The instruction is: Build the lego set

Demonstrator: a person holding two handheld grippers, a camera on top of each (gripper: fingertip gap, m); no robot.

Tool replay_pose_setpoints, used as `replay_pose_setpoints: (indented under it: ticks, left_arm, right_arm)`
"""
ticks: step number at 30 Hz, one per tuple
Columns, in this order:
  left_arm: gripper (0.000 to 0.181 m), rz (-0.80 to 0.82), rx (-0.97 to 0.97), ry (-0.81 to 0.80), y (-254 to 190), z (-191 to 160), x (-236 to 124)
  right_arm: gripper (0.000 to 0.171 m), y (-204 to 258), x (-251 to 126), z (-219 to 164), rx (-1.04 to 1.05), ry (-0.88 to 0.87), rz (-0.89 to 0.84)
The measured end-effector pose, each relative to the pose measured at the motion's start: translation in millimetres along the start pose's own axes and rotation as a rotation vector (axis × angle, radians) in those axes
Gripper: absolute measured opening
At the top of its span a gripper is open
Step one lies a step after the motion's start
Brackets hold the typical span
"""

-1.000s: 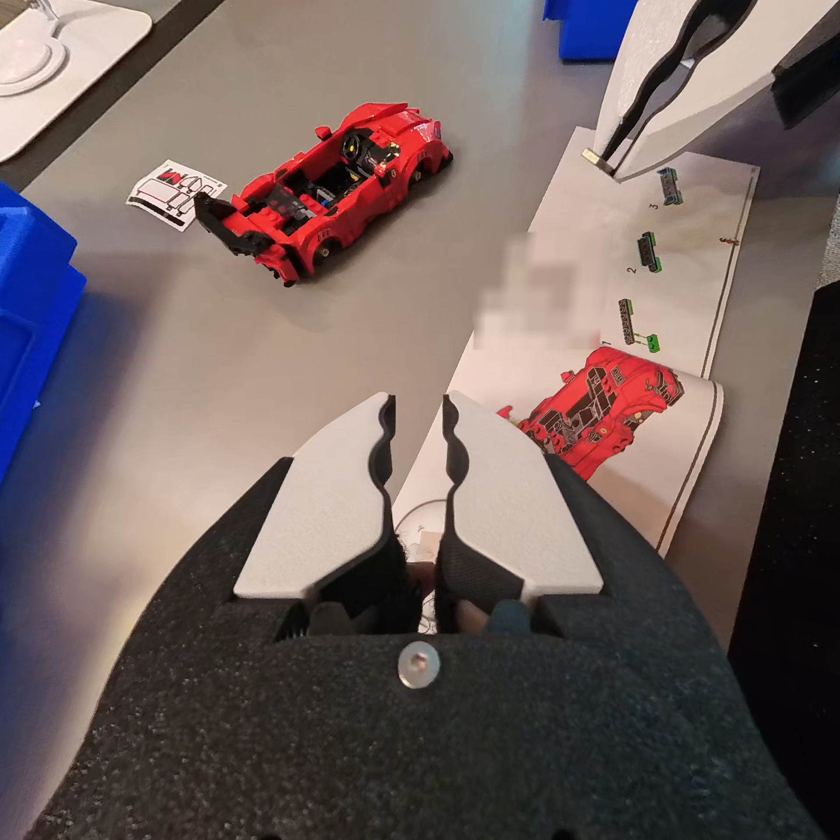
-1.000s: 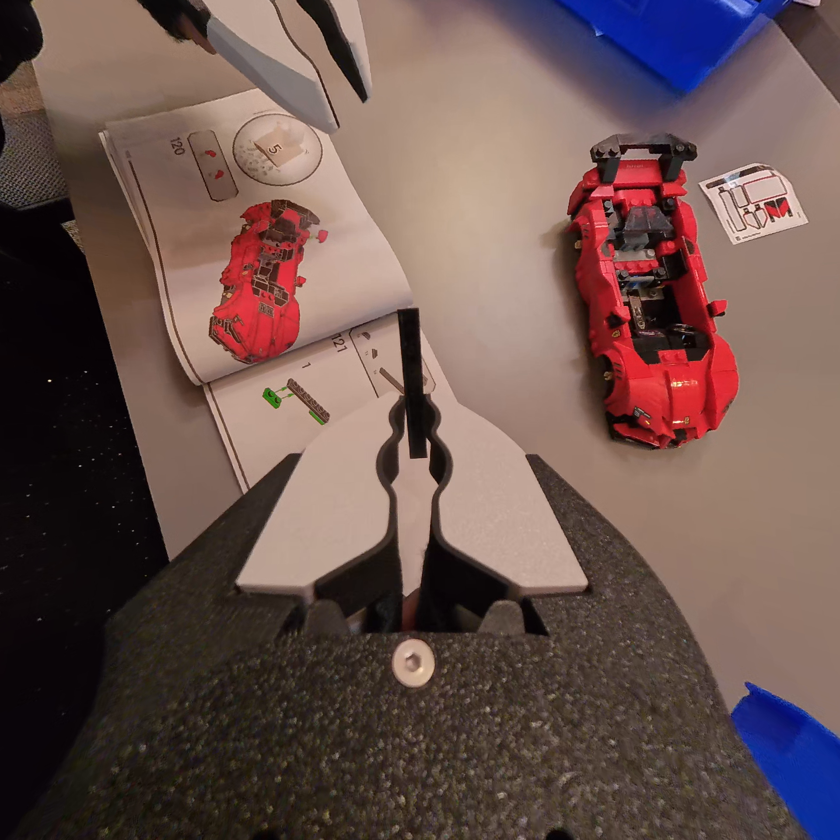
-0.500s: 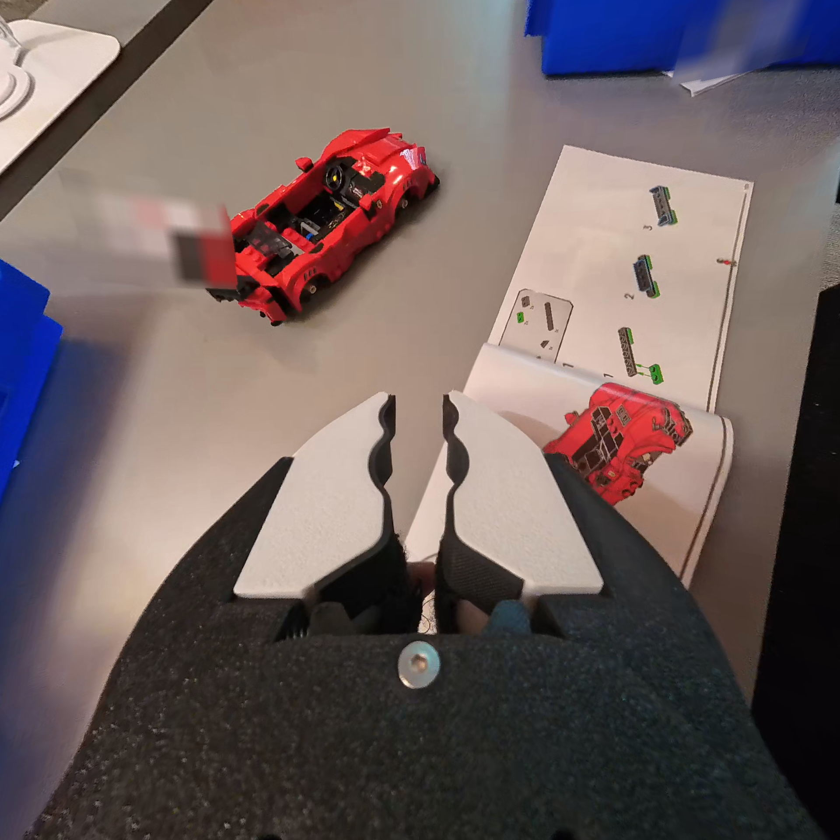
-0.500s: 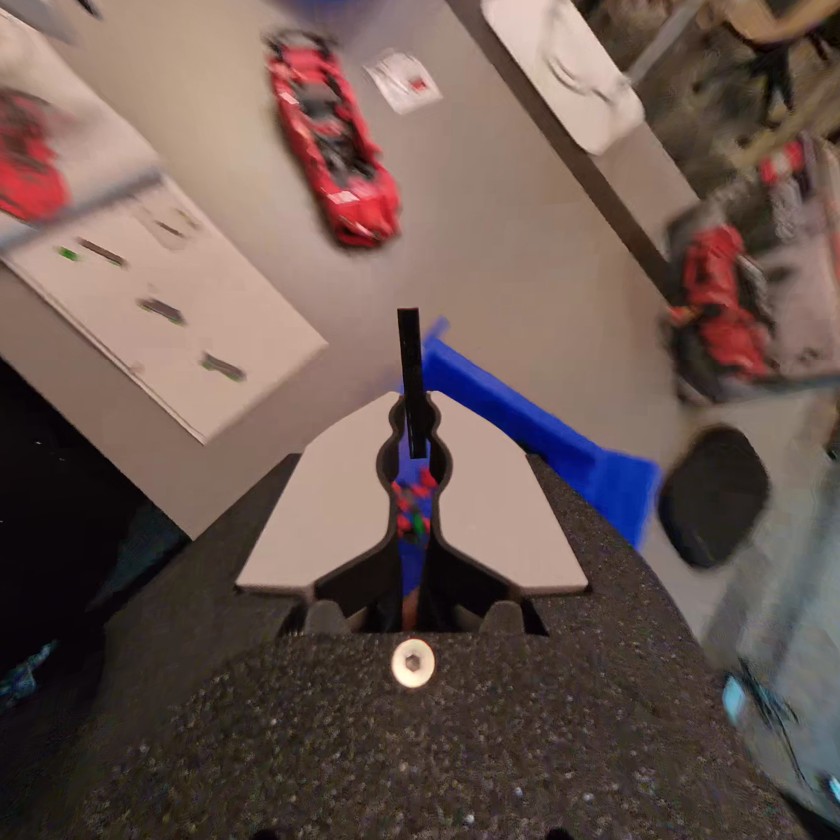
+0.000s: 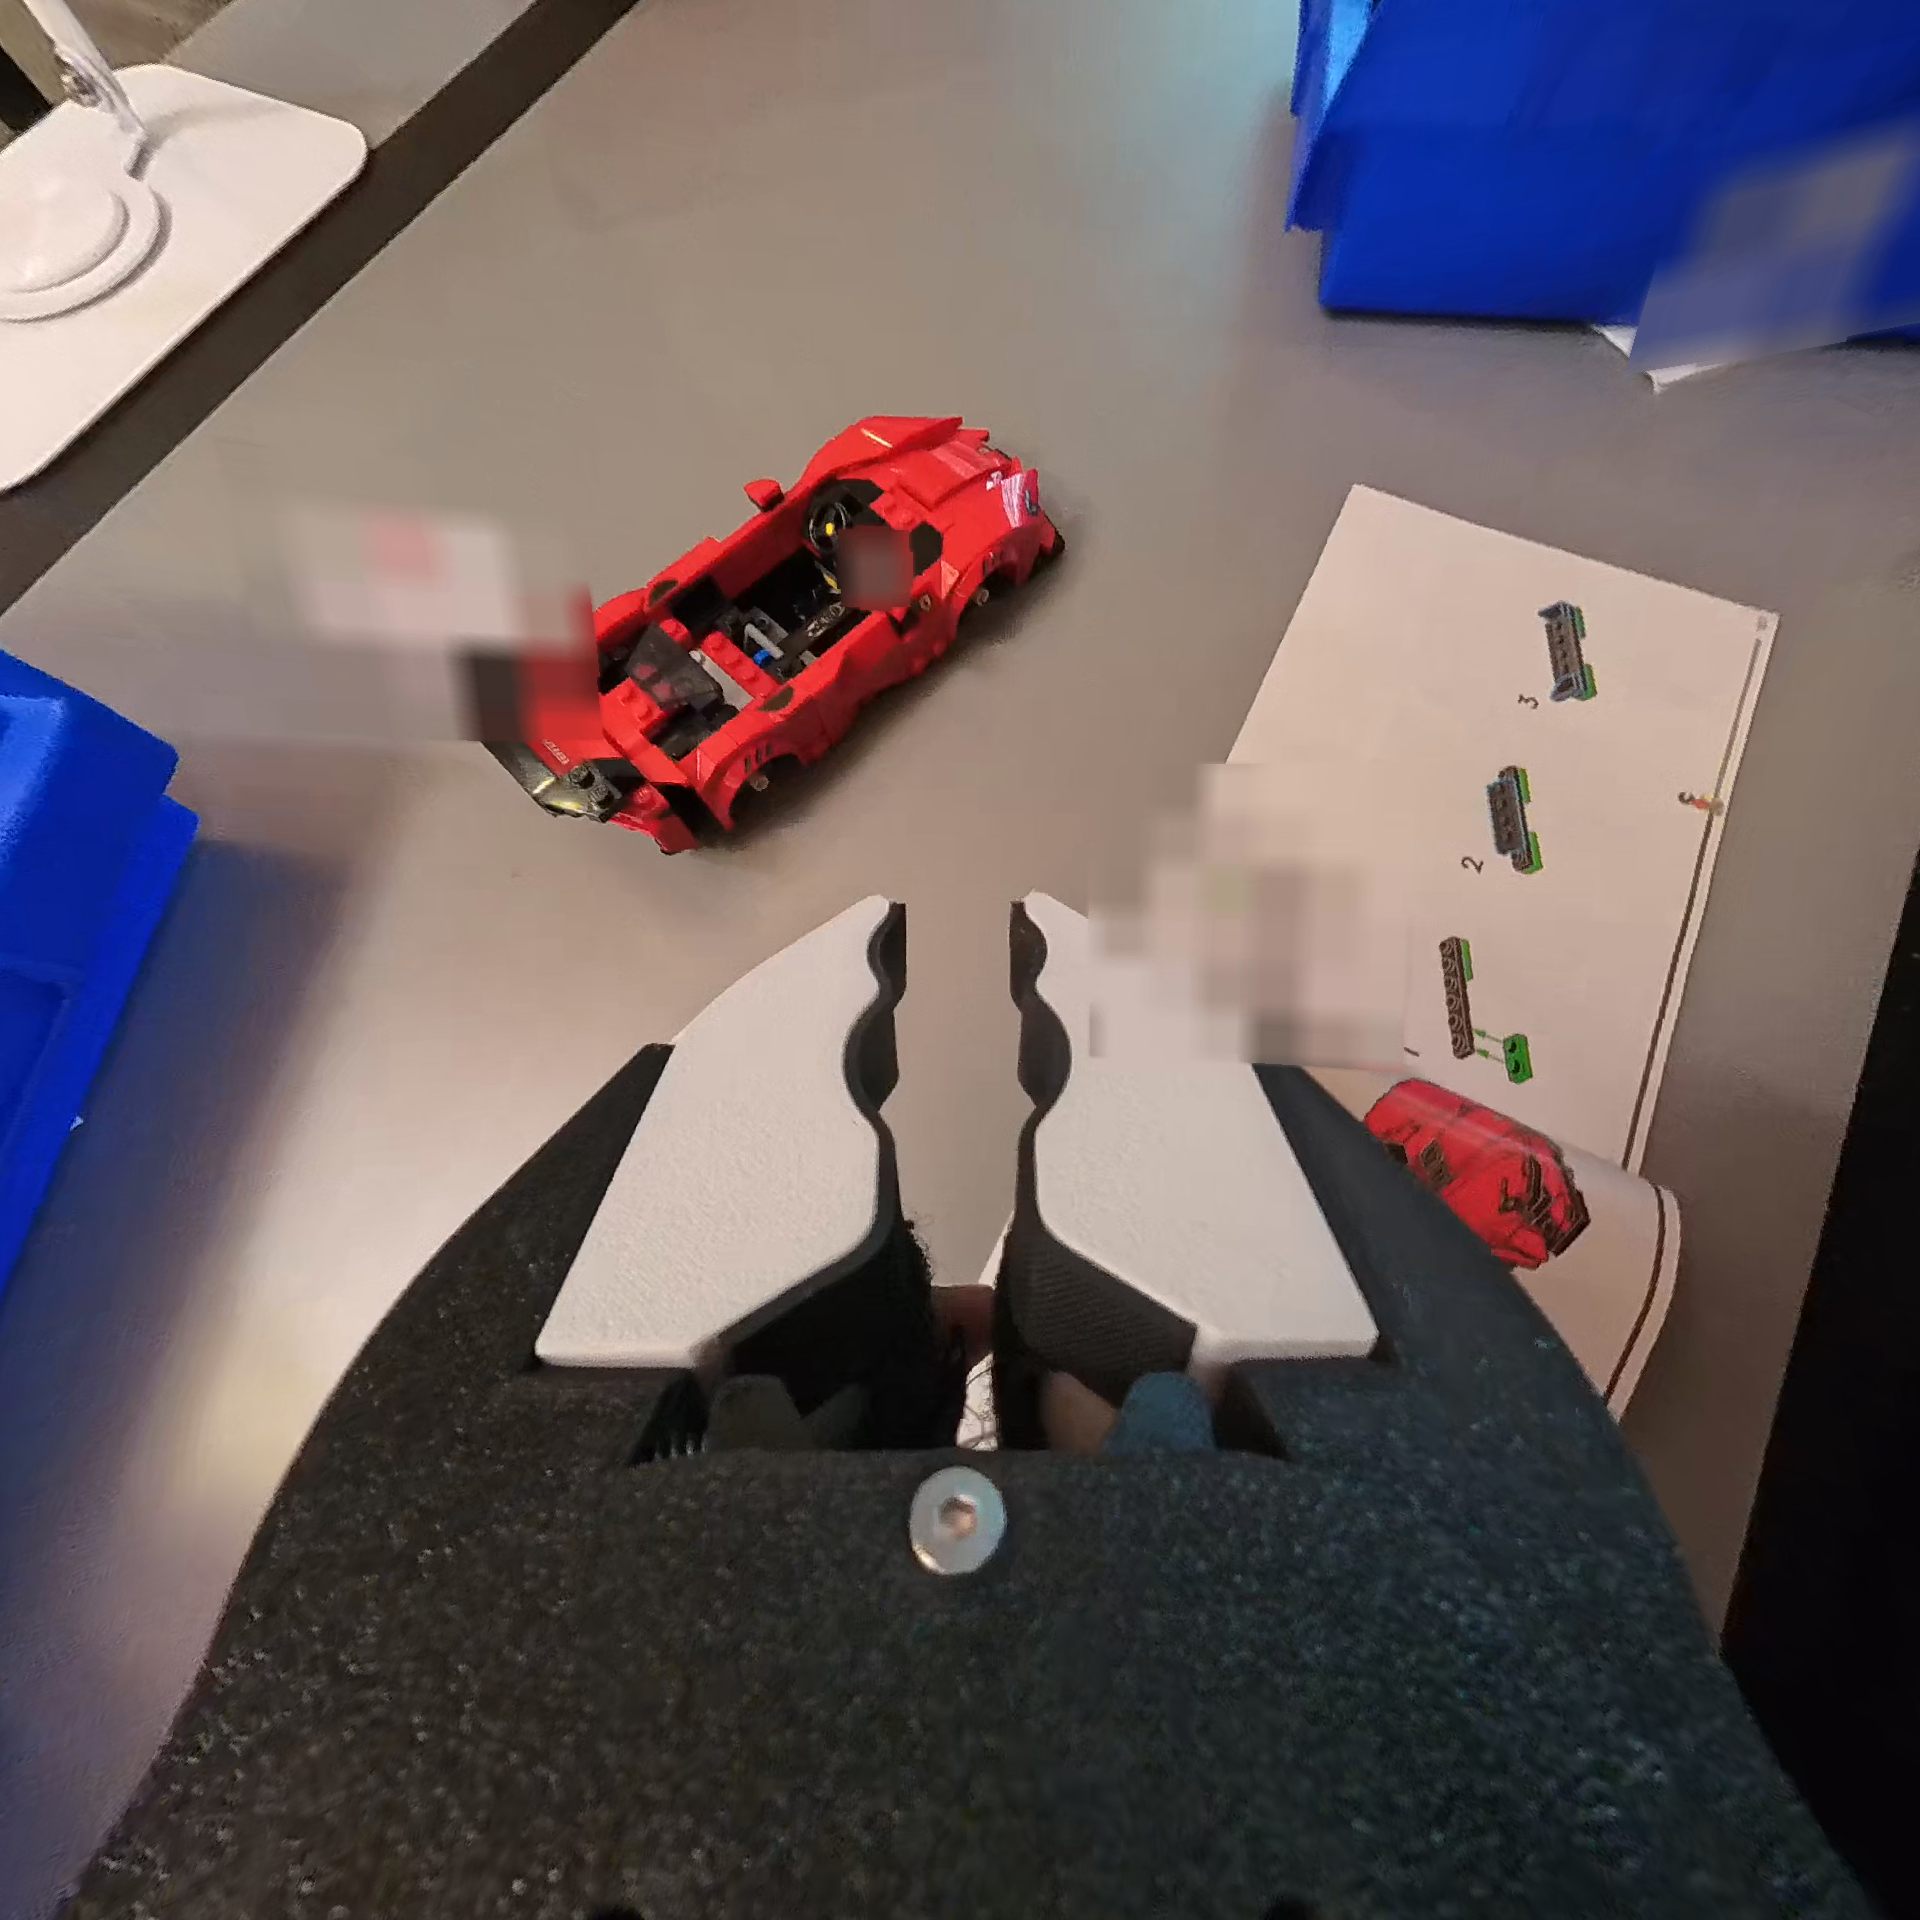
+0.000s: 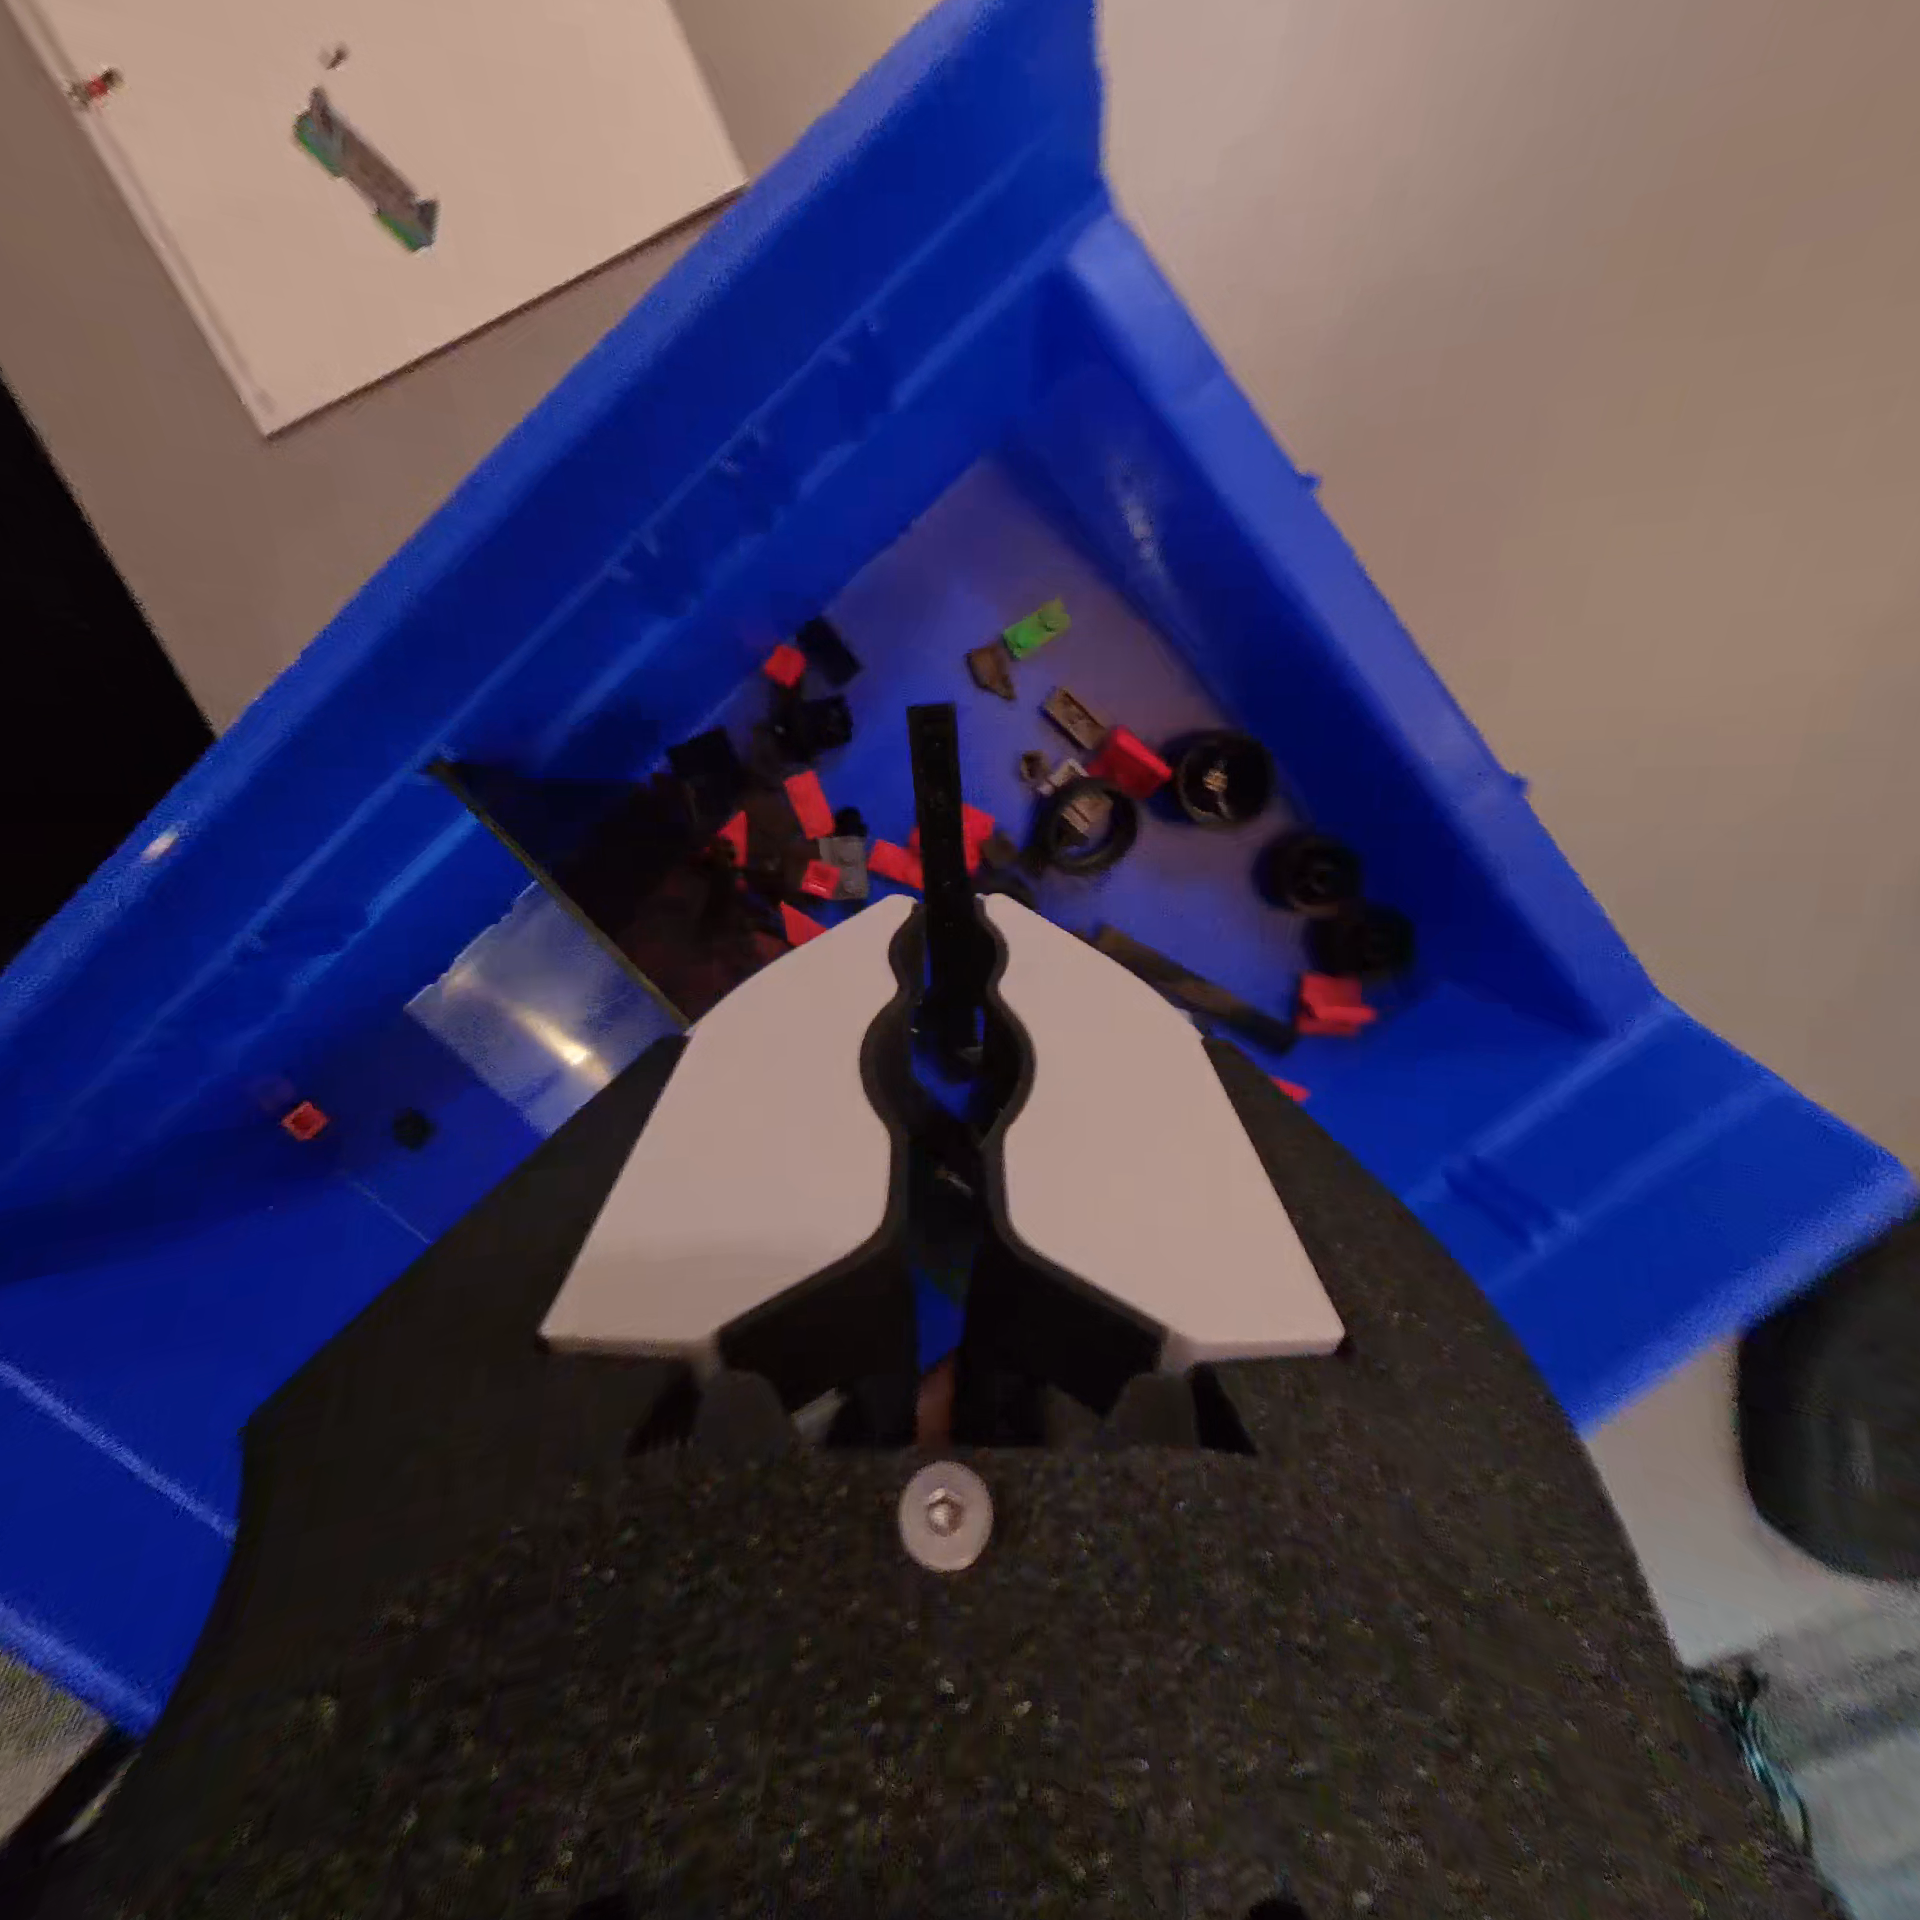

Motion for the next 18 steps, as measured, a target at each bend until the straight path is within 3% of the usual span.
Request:
replay_pose_setpoints:
  ticks: [5, 10, 15, 18]
  left_arm:
    - [0.018, 0.019, -0.05, -0.011, 5, 6, 1]
    - [0.017, 0.025, -0.056, -0.017, 10, 14, 3]
    - [0.017, 0.021, -0.045, -0.01, 14, 18, 8]
    - [0.017, 0.012, -0.049, -0.008, 15, 17, 13]
  right_arm:
    - [0.009, 2, 18, 2, -0.078, 0.041, 0.083]
    - [0.008, 7, -6, 1, -0.049, -0.058, 0.067]
    - [0.008, 44, -47, -29, -0.018, -0.057, 0.082]
    - [0.009, 63, -45, -58, 0.033, 0.044, 0.096]
Point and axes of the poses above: each gripper's, where its closed fingertips meet, x out along the fingers, z out of its top, y = z × x across the jaws, the point moved 5 cm from there along -x, back along the fingers, and after that the axes turned 1 degree about y, right-handed, at the moved point
